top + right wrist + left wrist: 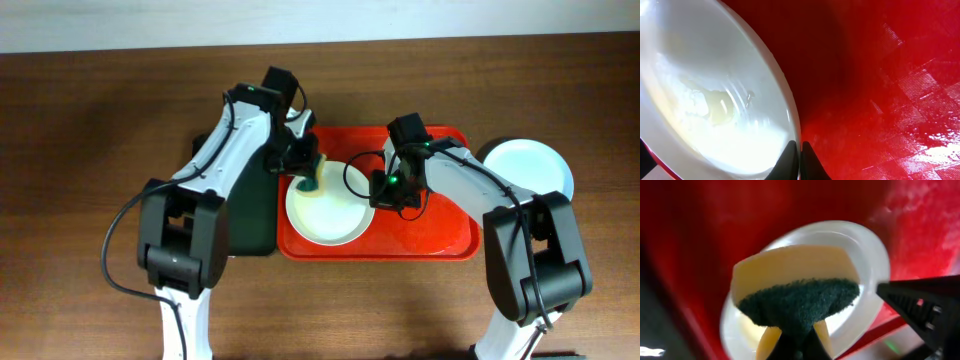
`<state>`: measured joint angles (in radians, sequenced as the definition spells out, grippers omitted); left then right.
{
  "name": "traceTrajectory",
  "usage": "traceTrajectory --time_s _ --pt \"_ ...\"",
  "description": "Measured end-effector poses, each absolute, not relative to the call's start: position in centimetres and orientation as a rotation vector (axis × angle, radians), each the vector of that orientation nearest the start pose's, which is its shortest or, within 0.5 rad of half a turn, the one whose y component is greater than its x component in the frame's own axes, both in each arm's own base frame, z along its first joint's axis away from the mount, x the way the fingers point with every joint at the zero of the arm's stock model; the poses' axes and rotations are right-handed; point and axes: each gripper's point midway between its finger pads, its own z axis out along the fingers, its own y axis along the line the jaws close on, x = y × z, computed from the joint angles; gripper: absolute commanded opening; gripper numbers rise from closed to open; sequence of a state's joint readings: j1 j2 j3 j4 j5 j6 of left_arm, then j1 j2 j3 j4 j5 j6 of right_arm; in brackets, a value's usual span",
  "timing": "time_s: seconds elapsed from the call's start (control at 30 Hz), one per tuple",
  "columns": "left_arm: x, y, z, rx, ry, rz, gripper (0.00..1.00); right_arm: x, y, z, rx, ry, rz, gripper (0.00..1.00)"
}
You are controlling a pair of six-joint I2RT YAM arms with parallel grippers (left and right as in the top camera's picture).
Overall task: Clean dirty plates on tray and stack at the side
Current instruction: 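Scrub the white plate with the sponge while right gripper holds it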
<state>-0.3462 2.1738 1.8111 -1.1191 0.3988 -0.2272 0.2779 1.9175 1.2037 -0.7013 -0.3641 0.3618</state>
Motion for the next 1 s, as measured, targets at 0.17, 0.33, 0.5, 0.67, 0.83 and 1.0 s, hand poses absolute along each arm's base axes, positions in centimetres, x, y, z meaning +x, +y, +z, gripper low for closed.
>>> traceTrajectory --time_s 0.17,0.33,0.5,0.67,0.83,1.0 --pt "39.0 -20.5 5.6 0.227 3.105 -0.517 0.0 34.0 16.1 1.5 0.083 3.047 0.608 0.04" --pt "37.0 -21.1 1.9 0.264 3.137 -0.447 0.0 34.1 16.1 1.5 0.082 3.042 0.61 0.04" --pt "36.6 -21.3 0.8 0.195 3.089 -0.374 0.0 34.1 16.1 1.5 0.082 3.043 0.609 0.04" --pt "36.0 -22.0 0.9 0.189 3.069 -0.504 0.0 34.1 16.1 1.5 0.082 3.043 0.608 0.04" --pt "33.5 -25.3 2.1 0.316 3.108 -0.881 0.0 34.1 16.1 1.5 0.083 3.044 0.605 0.04" --pt "35.4 -25.8 6.1 0.361 3.048 -0.903 0.0 34.0 16.1 1.5 0.081 3.044 0.604 0.04"
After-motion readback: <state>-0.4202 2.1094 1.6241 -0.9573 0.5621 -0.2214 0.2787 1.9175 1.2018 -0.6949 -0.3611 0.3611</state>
